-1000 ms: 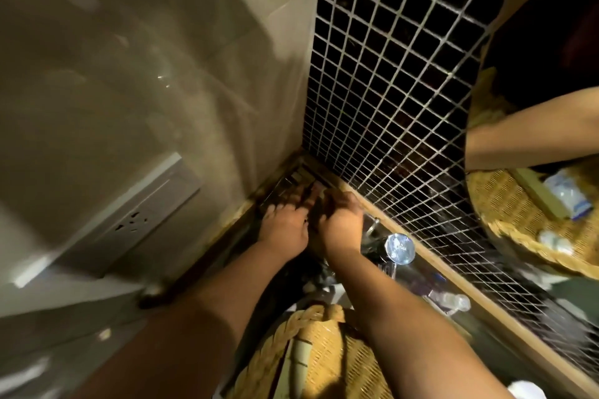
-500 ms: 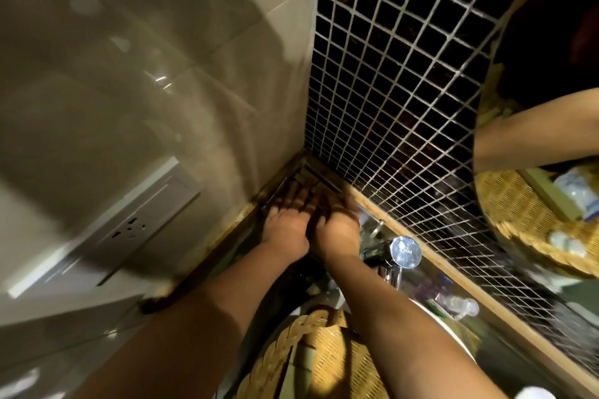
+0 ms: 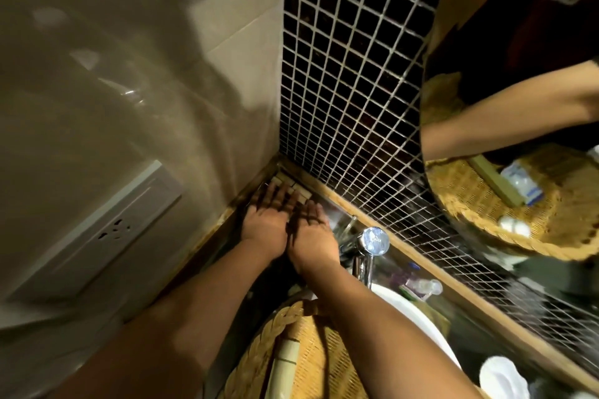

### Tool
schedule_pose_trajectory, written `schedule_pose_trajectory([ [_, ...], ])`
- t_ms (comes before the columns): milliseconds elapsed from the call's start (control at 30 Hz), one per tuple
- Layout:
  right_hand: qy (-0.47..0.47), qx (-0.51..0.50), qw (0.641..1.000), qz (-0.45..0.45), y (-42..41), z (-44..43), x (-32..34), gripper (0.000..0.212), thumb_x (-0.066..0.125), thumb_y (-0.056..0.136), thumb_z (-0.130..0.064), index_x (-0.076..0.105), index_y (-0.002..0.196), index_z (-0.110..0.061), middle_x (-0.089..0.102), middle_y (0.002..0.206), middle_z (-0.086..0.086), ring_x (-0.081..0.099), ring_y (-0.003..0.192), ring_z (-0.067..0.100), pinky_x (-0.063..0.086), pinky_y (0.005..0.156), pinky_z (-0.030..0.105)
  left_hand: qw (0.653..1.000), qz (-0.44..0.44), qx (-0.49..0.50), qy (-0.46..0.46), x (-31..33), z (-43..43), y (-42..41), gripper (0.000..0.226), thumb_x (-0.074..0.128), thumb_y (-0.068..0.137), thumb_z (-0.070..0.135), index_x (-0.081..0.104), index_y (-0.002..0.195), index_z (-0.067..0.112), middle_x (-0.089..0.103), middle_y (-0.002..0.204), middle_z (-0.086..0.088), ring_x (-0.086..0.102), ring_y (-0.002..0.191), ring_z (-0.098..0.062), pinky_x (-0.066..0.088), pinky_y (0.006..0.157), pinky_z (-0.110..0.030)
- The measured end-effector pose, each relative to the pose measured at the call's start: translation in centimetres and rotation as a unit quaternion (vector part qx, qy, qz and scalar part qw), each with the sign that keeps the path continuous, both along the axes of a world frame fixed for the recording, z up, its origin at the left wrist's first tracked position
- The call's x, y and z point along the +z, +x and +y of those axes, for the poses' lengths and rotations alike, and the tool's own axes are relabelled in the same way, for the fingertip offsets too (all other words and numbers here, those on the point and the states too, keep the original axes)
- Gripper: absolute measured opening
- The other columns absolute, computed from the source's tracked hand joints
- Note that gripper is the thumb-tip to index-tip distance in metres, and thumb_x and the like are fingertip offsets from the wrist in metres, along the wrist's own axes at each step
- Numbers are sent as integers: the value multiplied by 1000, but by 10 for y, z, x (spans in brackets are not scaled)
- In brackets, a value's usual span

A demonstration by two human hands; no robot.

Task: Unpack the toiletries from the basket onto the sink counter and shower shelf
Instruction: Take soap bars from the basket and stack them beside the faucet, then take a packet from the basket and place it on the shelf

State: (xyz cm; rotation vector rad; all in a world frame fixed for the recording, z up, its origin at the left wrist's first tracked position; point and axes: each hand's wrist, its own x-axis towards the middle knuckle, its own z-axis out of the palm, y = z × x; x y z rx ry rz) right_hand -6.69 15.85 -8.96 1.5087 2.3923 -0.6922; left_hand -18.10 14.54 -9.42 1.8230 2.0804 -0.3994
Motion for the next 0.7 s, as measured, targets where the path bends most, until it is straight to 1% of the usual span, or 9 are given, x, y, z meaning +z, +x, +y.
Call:
schedule_pose_trajectory([
  [33,-4,-8,1000,5,0,-1,3,67,29,103,-39,9,156,-5,3,165,13,-6,152,26,-4,123,36,1000,-1,-5,7,3,-1,-1,62,48,97,42,27,154,26,19,164,-4,2,153,-23,5,122,-42],
  [133,-20,-52,998,35,1,-4,13,67,35,101,-41,15,157,-8,3,165,8,-5,152,23,2,123,37,999,-34,9,30,10,-10,-3,62,50,96,34,27,154,24,28,161,-6,19,150,-25,13,121,-40],
  [233,-6,-53,999,9,6,-12,35,79,41,99,-44,5,157,-5,-3,166,10,-6,152,24,3,124,40,997,-44,6,63,22,-23,-3,81,52,95,34,3,159,25,14,166,-9,17,150,-27,16,122,-42],
  [300,16,-40,999,-6,12,-23,55,79,39,99,-43,3,157,-3,-2,165,14,-4,152,26,5,123,43,996,-28,-7,79,35,-33,1,87,52,95,39,-7,158,26,13,166,-10,17,150,-29,17,122,-42],
  [367,39,-32,999,-4,20,-39,76,71,33,100,-36,6,157,-2,1,165,15,0,152,27,5,123,43,996,-27,-7,84,52,-44,7,81,45,98,42,-6,159,27,11,166,-8,13,151,-27,13,123,-41],
  [433,79,-17,997,-6,31,-55,94,67,30,101,-34,10,156,-2,7,165,15,5,152,27,4,123,43,994,-33,-13,100,67,-57,15,72,37,100,41,-1,159,28,13,166,-8,11,152,-27,10,123,-42],
  [500,124,-14,992,-8,43,-68,106,67,30,100,-35,14,156,-2,14,164,15,9,151,27,2,123,42,991,-23,-32,130,78,-70,25,67,38,100,42,10,159,28,22,163,-9,19,150,-28,16,122,-44],
  [567,147,-25,989,-9,57,-82,116,67,30,100,-36,14,156,-2,15,163,15,8,151,28,0,123,42,988,-25,-58,139,90,-81,37,65,39,99,45,18,158,29,29,160,-8,27,146,-28,23,118,-45],
  [700,156,-59,986,-10,100,-116,127,67,28,102,-37,11,156,-3,10,164,15,5,152,27,0,123,41,978,-22,-140,156,107,-100,72,67,41,95,50,22,156,31,40,153,-7,40,137,-28,35,109,-46],
])
